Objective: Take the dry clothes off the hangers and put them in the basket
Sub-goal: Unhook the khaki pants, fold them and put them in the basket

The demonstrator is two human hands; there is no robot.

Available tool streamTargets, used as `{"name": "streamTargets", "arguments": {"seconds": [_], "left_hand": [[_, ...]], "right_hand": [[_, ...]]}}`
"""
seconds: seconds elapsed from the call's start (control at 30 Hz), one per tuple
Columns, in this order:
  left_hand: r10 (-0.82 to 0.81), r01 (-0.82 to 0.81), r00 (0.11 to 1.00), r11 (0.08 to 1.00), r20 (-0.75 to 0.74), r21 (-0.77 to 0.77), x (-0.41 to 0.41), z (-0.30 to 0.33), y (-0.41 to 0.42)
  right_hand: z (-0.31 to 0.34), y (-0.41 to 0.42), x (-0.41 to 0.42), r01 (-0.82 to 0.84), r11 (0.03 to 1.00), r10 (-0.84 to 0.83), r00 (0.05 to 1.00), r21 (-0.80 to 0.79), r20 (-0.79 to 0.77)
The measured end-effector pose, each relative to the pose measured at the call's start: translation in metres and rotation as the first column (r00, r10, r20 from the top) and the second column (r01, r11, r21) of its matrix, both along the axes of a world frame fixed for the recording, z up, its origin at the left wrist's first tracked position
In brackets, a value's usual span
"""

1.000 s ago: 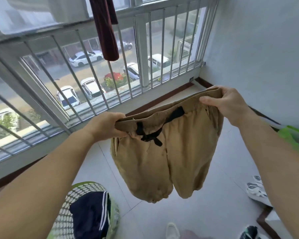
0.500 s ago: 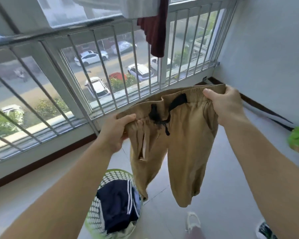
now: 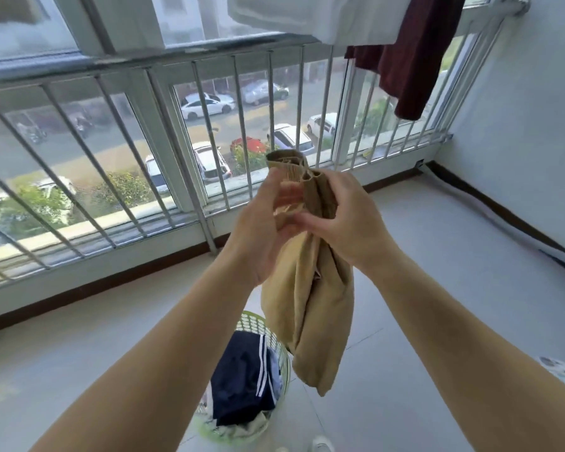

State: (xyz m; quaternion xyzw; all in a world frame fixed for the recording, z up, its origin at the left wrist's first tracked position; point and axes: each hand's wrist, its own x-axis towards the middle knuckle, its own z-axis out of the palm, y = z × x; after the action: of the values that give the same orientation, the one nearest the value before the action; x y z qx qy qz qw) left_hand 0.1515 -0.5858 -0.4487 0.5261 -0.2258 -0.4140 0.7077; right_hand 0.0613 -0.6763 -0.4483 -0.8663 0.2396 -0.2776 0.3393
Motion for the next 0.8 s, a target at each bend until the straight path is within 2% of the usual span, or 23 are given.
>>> {"name": "streamTargets", "arguments": {"seconds": [0.07, 0.1, 0.17, 0.23, 0.3, 0.37, 0.43, 0.5, 0.6, 0.67, 0.73, 0.8], "left_hand": [[0.042, -0.044, 0.995, 0.999, 0.090, 0.024, 0.005, 0.001, 0.007], [0.115, -0.124, 0.979, 0.991, 0.170, 0.044, 0.010, 0.000, 0.009], [0.283, -0.337, 0.891, 0.936, 0.354, 0.101, 0.025, -0.001, 0.013], [0.329, -0.451, 0.814, 0.877, 0.478, 0.164, 0.042, -0.002, 0.017], [0.247, -0.391, 0.836, 0.894, 0.490, 0.217, 0.057, 0.002, 0.020], [0.099, -0.214, 0.893, 0.951, 0.440, 0.222, 0.068, 0.011, 0.020], [-0.042, -0.039, 0.928, 0.977, 0.370, 0.209, 0.073, 0.023, 0.019], [-0.051, -0.006, 0.941, 0.986, 0.335, 0.166, 0.073, 0.033, 0.015], [0.099, -0.116, 0.952, 0.992, 0.290, 0.042, 0.068, 0.040, 0.010], [0.176, -0.183, 0.953, 0.983, 0.248, 0.006, 0.063, 0.040, 0.009], [0.206, -0.213, 0.945, 0.977, 0.255, -0.001, 0.060, 0.041, 0.008], [0.253, -0.257, 0.924, 0.966, 0.288, -0.023, 0.058, 0.044, 0.009]], "right_hand": [[0.006, -0.002, 0.007, 0.053, 0.998, -0.054, 0.995, 0.023, 0.083], [0.011, -0.004, 0.010, 0.054, 0.997, -0.061, 0.990, 0.060, 0.125], [0.026, -0.009, 0.013, -0.008, 0.990, -0.024, 0.975, 0.140, 0.221], [0.042, -0.015, 0.014, -0.131, 0.961, 0.042, 0.941, 0.245, 0.337], [0.057, -0.024, 0.015, -0.321, 0.866, 0.101, 0.863, 0.383, 0.495], [0.070, -0.034, 0.016, -0.485, 0.744, 0.128, 0.778, 0.459, 0.615], [0.079, -0.042, 0.018, -0.566, 0.671, 0.155, 0.739, 0.479, 0.656], [0.082, -0.050, 0.018, -0.600, 0.635, 0.190, 0.732, 0.487, 0.654], [0.078, -0.061, 0.015, -0.605, 0.603, 0.216, 0.751, 0.520, 0.624], [0.069, -0.071, 0.013, -0.577, 0.579, 0.244, 0.797, 0.577, 0.552], [0.061, -0.079, 0.015, -0.459, 0.696, 0.318, 0.887, 0.553, 0.336], [0.061, -0.084, 0.019, -0.348, 0.825, 0.315, 0.937, 0.445, 0.149]]}}
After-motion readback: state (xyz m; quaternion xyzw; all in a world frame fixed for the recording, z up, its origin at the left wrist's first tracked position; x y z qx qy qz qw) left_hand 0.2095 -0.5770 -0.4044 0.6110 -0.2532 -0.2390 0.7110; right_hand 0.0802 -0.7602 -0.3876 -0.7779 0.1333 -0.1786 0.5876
